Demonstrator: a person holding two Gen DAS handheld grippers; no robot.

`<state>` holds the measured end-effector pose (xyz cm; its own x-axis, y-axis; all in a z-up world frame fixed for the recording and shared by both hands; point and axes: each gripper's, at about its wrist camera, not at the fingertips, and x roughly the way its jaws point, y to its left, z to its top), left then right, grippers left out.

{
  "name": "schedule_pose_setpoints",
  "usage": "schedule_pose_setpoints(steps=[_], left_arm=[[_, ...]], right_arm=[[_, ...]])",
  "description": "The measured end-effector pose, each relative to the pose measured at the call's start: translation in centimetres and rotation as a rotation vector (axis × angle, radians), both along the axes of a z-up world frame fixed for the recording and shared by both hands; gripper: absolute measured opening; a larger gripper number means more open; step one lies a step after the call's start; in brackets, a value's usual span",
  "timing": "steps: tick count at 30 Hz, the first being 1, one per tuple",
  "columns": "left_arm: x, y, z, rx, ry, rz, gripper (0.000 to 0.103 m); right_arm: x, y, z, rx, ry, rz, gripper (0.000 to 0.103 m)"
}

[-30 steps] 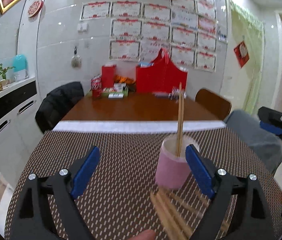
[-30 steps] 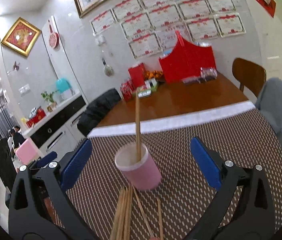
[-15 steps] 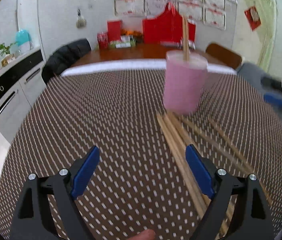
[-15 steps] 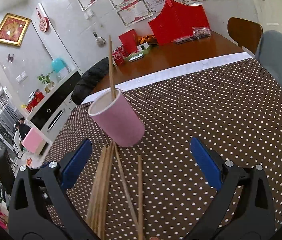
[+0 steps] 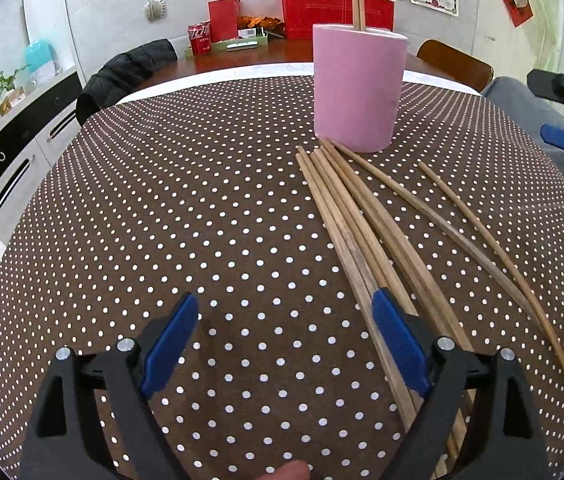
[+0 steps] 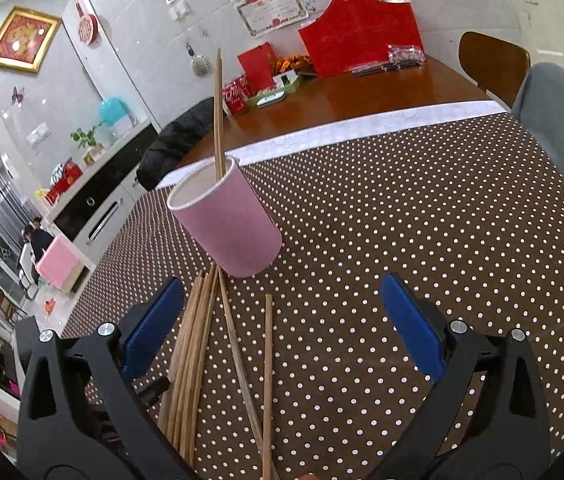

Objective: Organize utensils
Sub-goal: 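Move both open tools back down to the chopstick pile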

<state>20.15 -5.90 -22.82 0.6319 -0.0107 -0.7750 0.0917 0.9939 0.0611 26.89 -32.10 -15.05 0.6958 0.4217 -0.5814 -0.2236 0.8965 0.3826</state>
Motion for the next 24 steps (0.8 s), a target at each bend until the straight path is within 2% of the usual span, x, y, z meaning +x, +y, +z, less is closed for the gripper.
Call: schedule_pose_setpoints(steps=[4, 7, 9, 13, 16, 17, 19, 22, 24], left_arm=[[0.4, -0.7, -0.2, 0.019, 0.016, 0.016, 0.089], [0.9, -0.2, -0.7, -0.022, 0.045, 0.021, 0.089], [0.9, -0.2, -0.7, -0.023, 0.046, 0.010, 0.089], [1.6, 0.8, -0.6, -0.029, 0.062, 0.004, 0.089], [2.8, 1.6, -0.3, -0.017, 0.070, 0.000, 0.089], [3.0, 1.8, -0.4, -0.009, 0.065, -0.004, 0.089], [3.1, 2.1, -0.3, -0.011, 0.057, -0.012, 0.089], [3.0, 2.4, -0.4, -0.017, 0.042, -0.018, 0.089], [3.0, 2.5, -0.5, -0.020, 0.043, -0.020, 0.089]], right_arm=[[0.3, 0.5, -0.6, -0.051, 0.035, 0.004, 0.097], [0.8, 0.9, -1.1, -0.076, 0.064, 0.010, 0.097], [1.1, 1.2, -1.6, -0.104, 0.088, 0.024, 0.097], [1.3, 2.8, -3.5, -0.238, 0.159, 0.090, 0.097], [1.1, 4.1, -4.6, -0.301, 0.196, 0.128, 0.096], [1.0, 4.4, -4.6, -0.312, 0.197, 0.135, 0.094], [0.9, 5.0, -4.7, -0.325, 0.207, 0.152, 0.076], [0.7, 6.6, -5.5, -0.410, 0.237, 0.187, 0.050], [0.3, 7.3, -5.8, -0.434, 0.239, 0.207, 0.049]])
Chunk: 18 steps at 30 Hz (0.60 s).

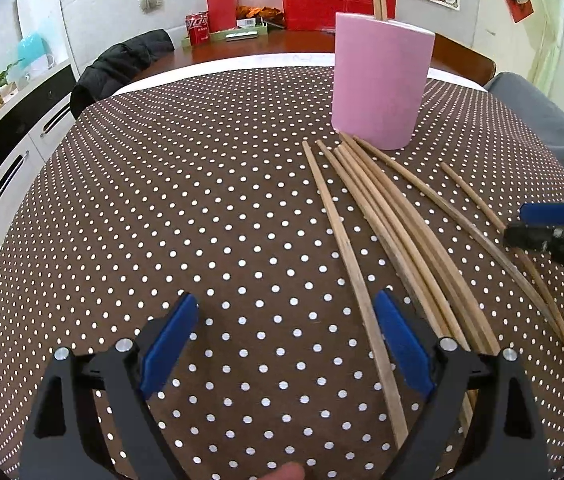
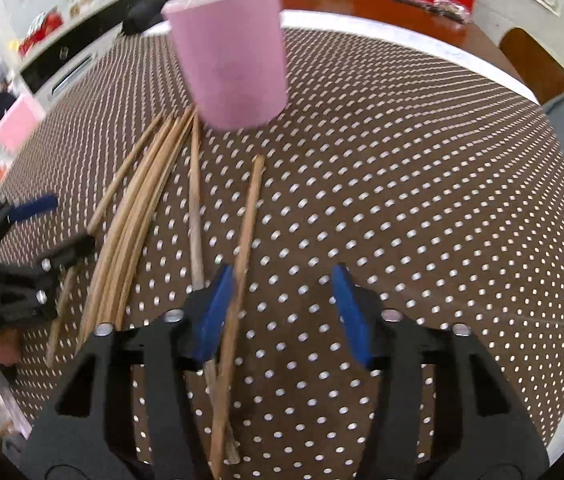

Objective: Organize utensils
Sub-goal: 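Move both open tools back down to the chopstick pile, then close the left tool on another chopstick while the right tool grasps one too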

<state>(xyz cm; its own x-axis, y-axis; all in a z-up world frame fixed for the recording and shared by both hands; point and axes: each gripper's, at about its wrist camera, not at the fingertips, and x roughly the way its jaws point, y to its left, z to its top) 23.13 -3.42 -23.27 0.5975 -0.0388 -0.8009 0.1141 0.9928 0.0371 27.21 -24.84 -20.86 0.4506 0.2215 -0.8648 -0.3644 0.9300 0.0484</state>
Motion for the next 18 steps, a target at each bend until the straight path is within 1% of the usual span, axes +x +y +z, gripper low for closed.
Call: schedule_pose_setpoints(steps=[2, 5, 6, 7, 11, 14, 15, 17, 18], left_arm=[[0.1, 0.0, 0.0, 0.000, 0.001, -0.004, 0.089], [-0.1, -0.2, 0.1, 0.013, 0.005, -0.015, 0.089], [0.2, -0.3, 0.1, 0.026, 0.008, -0.020, 0.089], [0.3, -0.4, 0.2, 0.035, 0.009, -0.022, 0.089], [1.0, -1.1, 0.5, 0.072, 0.007, -0.044, 0.089], [1.6, -1.4, 0.5, 0.068, 0.019, -0.061, 0.089], [1.7, -1.4, 0.5, 0.060, 0.025, -0.065, 0.089], [2.0, -1.4, 0.6, 0.047, 0.029, -0.076, 0.086], [2.0, -1.3, 0.6, 0.028, 0.030, -0.092, 0.082]], right_arm=[[-0.1, 0.8, -0.2, -0.025, 0.003, 0.007, 0.048], [-0.6, 1.9, -0.3, -0.063, 0.002, 0.027, 0.040], [-0.7, 2.3, -0.4, -0.063, 0.005, 0.035, 0.033], [-0.9, 3.0, -0.6, -0.073, 0.005, 0.038, 0.032], [-1.4, 3.7, -0.6, -0.078, 0.005, 0.030, 0.030], [-1.4, 3.2, -0.2, -0.084, 0.009, 0.028, 0.030], [-1.4, 3.1, -0.2, -0.084, 0.010, 0.032, 0.027], [-1.9, 3.3, -0.2, -0.085, 0.002, 0.050, 0.020], [-2.3, 3.4, -0.2, -0.075, -0.002, 0.054, 0.012]])
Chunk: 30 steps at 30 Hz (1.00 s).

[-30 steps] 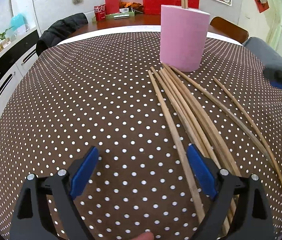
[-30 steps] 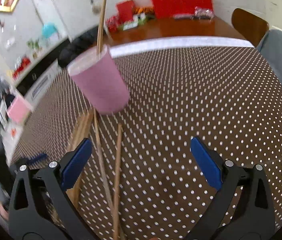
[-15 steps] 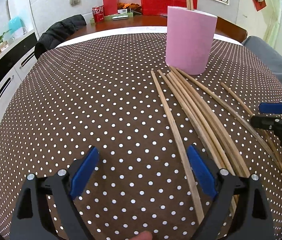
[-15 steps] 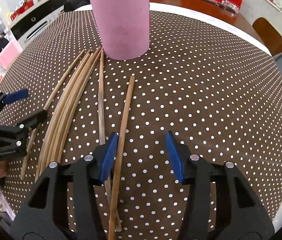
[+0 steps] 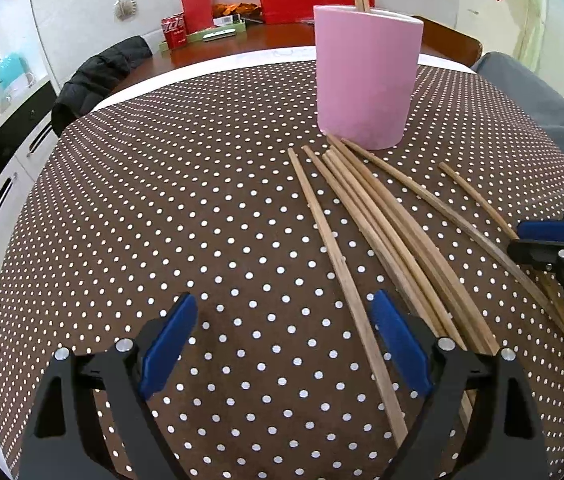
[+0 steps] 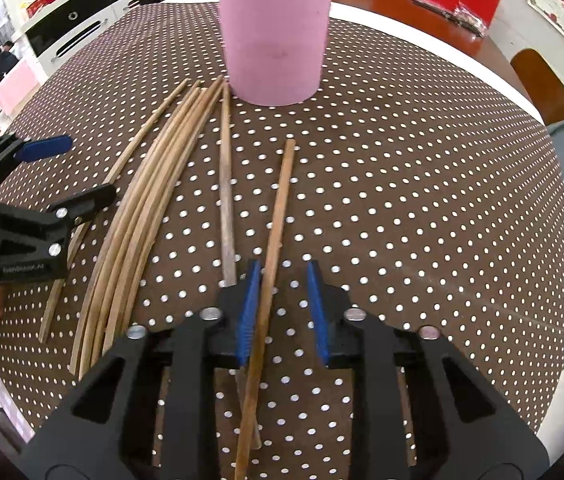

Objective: Organize utensils
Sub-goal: 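Close the left tool on another chopstick while the right tool grasps one too, then raise the left tool's chopstick into the pink cup and release while the right tool does likewise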

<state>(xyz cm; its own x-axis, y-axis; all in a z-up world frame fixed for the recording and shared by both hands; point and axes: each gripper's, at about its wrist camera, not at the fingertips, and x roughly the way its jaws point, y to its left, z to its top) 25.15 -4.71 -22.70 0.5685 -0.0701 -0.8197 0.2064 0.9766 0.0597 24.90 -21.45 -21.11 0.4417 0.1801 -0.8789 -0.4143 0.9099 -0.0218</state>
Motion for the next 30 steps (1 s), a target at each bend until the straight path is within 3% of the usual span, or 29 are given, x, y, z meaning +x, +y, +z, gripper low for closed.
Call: schedule_pose_setpoints(steps=[3, 5, 11, 18, 23, 30], left_arm=[[0.0, 0.2, 0.4, -0.036, 0.000, -0.036, 0.048], [0.0, 0.0, 0.7, -0.037, 0.004, -0.055, 0.010], [0.0, 1.1, 0.6, -0.101, 0.000, -0.042, 0.006], [-0.9, 2.4, 2.2, -0.176, -0.077, -0.001, 0.006], [-2.1, 3.4, 5.1, -0.279, -0.197, 0.022, 0.006], [-2.8, 3.7, 11.3, -0.428, -0.481, -0.034, 0.006]], right_arm=[[-0.5, -0.2, -0.2, 0.034, -0.020, -0.027, 0.006], [-0.7, -0.7, -0.1, 0.063, -0.035, -0.045, 0.005], [-1.4, -2.7, 1.4, 0.175, -0.077, -0.074, 0.005], [-2.3, -4.9, 3.4, 0.319, -0.134, -0.070, 0.005], [-2.6, -6.0, 6.1, 0.432, -0.203, -0.070, 0.005], [-2.0, -6.6, 12.2, 0.557, -0.369, -0.068, 0.005]])
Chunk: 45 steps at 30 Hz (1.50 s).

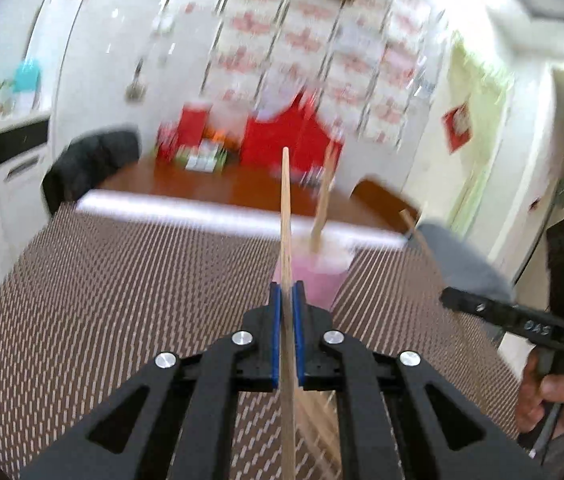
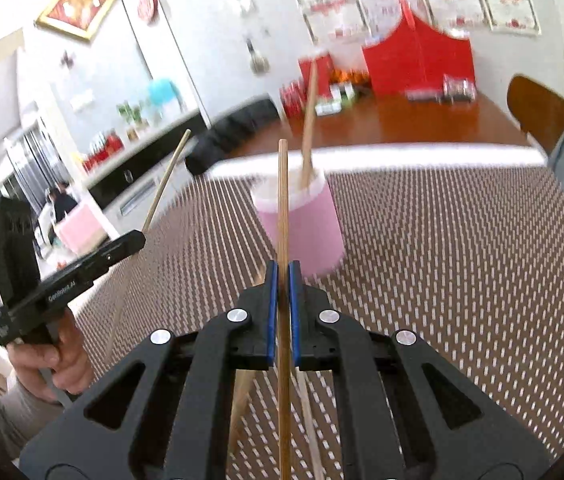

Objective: Organize utensils
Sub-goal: 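Raise the left tool's chopstick into the pink cup and release while the right tool does likewise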

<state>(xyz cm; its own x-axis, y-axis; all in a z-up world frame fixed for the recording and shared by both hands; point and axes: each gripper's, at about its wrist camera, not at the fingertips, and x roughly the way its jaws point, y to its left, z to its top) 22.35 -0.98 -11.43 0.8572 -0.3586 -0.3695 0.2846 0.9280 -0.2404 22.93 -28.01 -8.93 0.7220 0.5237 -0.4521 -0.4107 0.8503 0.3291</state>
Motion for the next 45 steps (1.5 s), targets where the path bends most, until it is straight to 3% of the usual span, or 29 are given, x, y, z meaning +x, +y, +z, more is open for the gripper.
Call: schedule_pose_setpoints(steps=[7, 16, 26, 28, 45], left_arm=[[3.5, -1.9, 5.1, -0.105, -0.203, -0.073, 0.006], [9.2, -5.9, 6.9, -0.133, -0.396, -0.089, 0.006], [15.3, -6.3, 2.7, -0.156, -0.342, -0.069, 0.006], [16.0, -6.6, 2.0, -0.130, -0.327, -0.073, 0.006], [17.6, -6.9, 0.2, -0.073, -0.257, -0.068, 0.006]], right_arm=[[3.7, 0.6, 5.7, 0.114, -0.185, -0.055, 0.006], [10.6, 1.7, 7.1, 0.183, -0.330, -0.136, 0.006], [14.5, 2.1, 3.9, 0.230, -0.357, -0.178, 0.006], [15.1, 2.2, 3.3, 0.226, -0.352, -0.188, 0.006], [16.7, 2.5, 1.4, 0.199, -0.284, -0.174, 0.009]])
